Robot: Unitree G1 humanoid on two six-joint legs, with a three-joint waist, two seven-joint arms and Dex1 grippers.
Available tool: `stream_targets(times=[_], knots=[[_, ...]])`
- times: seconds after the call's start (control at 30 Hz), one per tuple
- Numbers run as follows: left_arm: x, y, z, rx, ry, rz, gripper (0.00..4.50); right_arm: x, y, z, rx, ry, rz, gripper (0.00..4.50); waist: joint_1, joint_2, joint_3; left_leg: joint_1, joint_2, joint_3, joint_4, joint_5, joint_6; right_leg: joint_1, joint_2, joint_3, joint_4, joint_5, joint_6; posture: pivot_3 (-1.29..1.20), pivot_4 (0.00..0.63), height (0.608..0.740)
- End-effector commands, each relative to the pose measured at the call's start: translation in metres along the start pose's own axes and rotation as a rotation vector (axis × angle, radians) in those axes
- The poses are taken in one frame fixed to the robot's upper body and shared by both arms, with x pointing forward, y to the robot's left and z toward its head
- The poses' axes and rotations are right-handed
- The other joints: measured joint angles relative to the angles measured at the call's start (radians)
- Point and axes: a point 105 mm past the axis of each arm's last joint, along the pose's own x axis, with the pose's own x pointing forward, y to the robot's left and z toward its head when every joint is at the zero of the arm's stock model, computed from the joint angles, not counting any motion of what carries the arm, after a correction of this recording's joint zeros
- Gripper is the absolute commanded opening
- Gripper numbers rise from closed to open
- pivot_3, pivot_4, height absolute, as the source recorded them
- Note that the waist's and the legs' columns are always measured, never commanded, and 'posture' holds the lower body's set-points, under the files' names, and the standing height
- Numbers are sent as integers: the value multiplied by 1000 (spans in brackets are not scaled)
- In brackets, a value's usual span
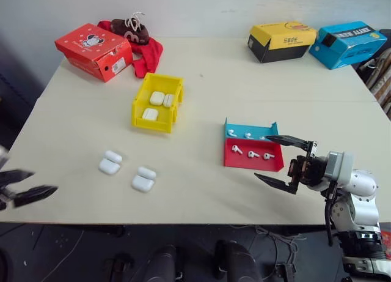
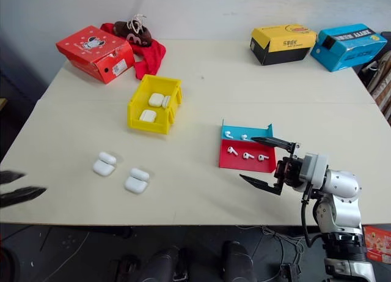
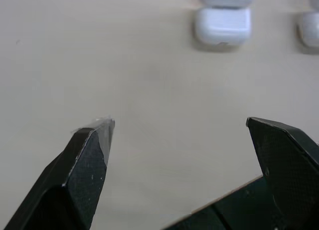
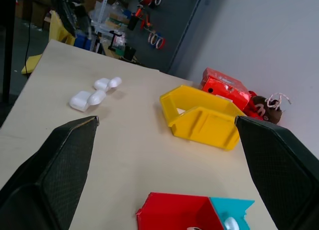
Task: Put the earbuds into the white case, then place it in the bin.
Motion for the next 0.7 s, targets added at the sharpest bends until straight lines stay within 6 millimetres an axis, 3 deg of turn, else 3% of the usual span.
stream_targets(times=[0.03, 0.3, 0.4, 0.7], knots=[[29, -23, 19, 9, 62, -76, 4492, 1, -2, 6, -40, -14, 8, 4500, 0, 0, 0, 0, 0, 0, 0, 0, 0, 0, 1, 0, 1, 0, 0, 0, 150, 740], [78, -25, 37, 42, 146, -53, 4492, -2, 2, 5, -36, 19, -15, 4500, -21, 0, 0, 0, 4, 3, 5, 3, 3, -1, 16, 1, 6, -1, -1, 0, 150, 740], [83, -24, 38, 80, 177, -41, 4492, 1, 2, 13, -52, 28, -33, 4500, -23, 0, 0, -1, 5, 3, 7, 3, 3, -1, 16, 4, 7, -1, -1, 0, 150, 740], [88, -17, 16, 152, 289, 4, 4492, 7, 2, 19, -58, 49, -74, 4500, -19, 0, 0, -1, 8, 3, 11, 2, 1, -1, 13, 7, 9, -2, -3, 0, 150, 740]])
